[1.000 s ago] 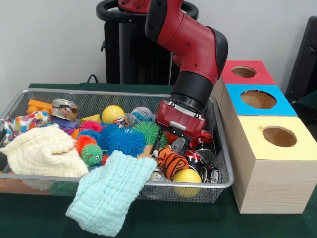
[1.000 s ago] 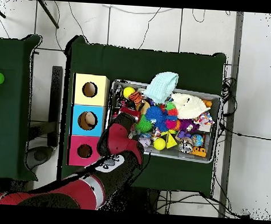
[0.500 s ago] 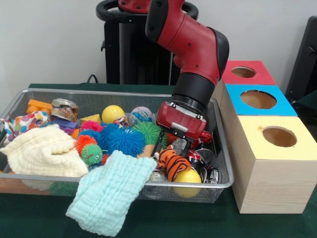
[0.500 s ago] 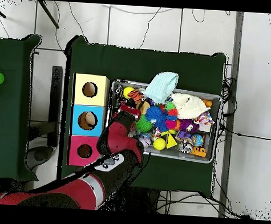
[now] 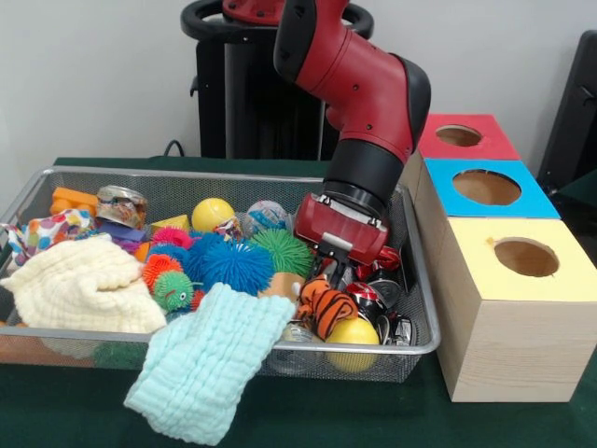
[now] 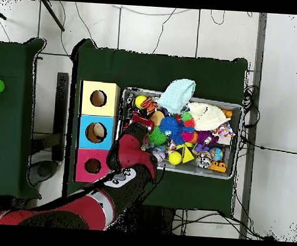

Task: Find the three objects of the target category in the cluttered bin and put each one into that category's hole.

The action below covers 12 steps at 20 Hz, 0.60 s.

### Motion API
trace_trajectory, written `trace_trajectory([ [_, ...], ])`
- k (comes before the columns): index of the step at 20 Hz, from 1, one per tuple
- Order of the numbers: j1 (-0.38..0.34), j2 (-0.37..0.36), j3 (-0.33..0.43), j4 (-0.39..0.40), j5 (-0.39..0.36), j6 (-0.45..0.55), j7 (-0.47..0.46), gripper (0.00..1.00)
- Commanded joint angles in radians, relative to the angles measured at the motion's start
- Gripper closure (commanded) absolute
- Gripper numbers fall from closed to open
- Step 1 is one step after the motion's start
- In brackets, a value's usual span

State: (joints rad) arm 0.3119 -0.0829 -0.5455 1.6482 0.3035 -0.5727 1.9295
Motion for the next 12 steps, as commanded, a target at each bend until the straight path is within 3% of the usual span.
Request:
trace_trajectory([
  [1, -0.015, 0.032, 0.063, -0.094, 0.014, -0.027, 0.098, 1.00],
  [9, -0.004, 0.038, 0.052, -0.084, 0.027, -0.060, 0.108, 1.00],
  [12, -0.009, -0.014, 0.050, -0.062, -0.010, -0.035, 0.116, 1.00],
])
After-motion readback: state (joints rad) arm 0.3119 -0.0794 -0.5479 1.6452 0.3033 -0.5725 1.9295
